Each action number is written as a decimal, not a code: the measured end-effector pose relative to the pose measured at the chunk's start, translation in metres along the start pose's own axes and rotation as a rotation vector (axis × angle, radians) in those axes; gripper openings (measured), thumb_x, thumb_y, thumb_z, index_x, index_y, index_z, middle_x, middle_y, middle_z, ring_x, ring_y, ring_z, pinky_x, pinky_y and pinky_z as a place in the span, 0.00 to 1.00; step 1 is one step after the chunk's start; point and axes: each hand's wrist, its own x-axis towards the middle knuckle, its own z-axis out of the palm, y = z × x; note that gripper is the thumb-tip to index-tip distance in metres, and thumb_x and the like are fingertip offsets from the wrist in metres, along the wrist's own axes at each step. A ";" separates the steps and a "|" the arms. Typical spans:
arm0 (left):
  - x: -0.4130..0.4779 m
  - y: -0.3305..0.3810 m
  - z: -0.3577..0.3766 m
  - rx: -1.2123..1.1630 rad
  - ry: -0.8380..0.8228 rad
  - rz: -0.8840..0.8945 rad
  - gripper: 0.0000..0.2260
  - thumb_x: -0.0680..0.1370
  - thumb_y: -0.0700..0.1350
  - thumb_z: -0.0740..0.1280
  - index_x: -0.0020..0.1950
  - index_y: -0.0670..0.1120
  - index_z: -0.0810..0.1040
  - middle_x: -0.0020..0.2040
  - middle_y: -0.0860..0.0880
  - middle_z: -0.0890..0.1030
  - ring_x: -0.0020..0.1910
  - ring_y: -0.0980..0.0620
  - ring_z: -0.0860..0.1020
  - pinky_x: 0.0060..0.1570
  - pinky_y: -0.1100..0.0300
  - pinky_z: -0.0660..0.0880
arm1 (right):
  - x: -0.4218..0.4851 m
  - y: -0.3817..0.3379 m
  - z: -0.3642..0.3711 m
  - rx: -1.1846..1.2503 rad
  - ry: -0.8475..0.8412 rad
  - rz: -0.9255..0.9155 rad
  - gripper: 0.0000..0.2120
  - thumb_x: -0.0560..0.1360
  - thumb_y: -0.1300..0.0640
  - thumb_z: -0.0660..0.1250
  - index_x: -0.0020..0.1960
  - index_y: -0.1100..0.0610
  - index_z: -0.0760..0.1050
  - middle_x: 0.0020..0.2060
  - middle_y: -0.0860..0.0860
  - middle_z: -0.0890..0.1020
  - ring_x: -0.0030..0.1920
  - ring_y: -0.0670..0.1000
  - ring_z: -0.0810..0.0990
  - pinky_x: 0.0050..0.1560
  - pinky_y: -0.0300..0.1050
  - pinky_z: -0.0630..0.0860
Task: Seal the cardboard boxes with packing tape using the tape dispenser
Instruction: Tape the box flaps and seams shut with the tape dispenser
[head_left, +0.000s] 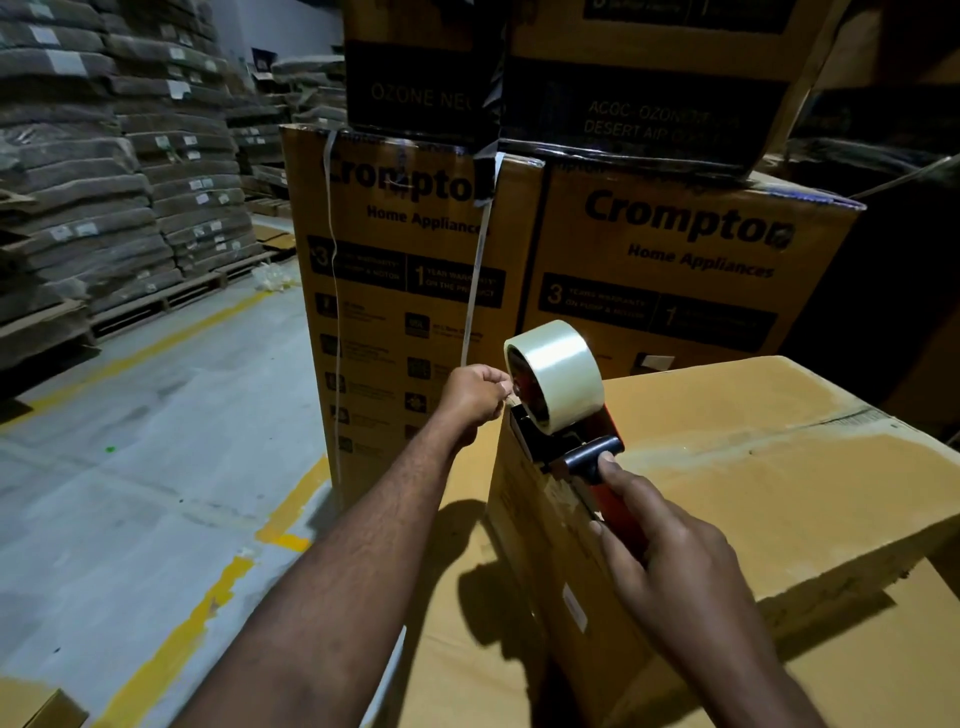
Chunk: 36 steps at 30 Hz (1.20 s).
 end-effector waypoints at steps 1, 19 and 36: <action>-0.001 -0.001 0.001 -0.020 0.001 -0.010 0.09 0.81 0.35 0.65 0.48 0.45 0.83 0.47 0.43 0.85 0.42 0.48 0.80 0.35 0.58 0.76 | 0.001 -0.001 0.000 0.002 -0.003 0.006 0.32 0.77 0.52 0.71 0.77 0.40 0.63 0.61 0.42 0.81 0.57 0.46 0.81 0.57 0.42 0.78; -0.003 0.020 -0.045 0.621 -0.308 0.554 0.19 0.77 0.31 0.68 0.54 0.55 0.85 0.58 0.58 0.82 0.56 0.62 0.79 0.49 0.72 0.77 | 0.006 0.002 -0.004 0.042 -0.042 0.107 0.30 0.79 0.49 0.69 0.76 0.36 0.62 0.57 0.47 0.83 0.53 0.48 0.81 0.51 0.37 0.77; 0.004 0.018 -0.039 1.173 -0.192 1.052 0.17 0.74 0.42 0.77 0.62 0.44 0.81 0.53 0.44 0.84 0.51 0.47 0.83 0.43 0.62 0.75 | 0.013 -0.028 -0.002 -0.147 -0.142 0.097 0.34 0.80 0.53 0.65 0.75 0.34 0.48 0.41 0.43 0.73 0.37 0.41 0.72 0.37 0.34 0.75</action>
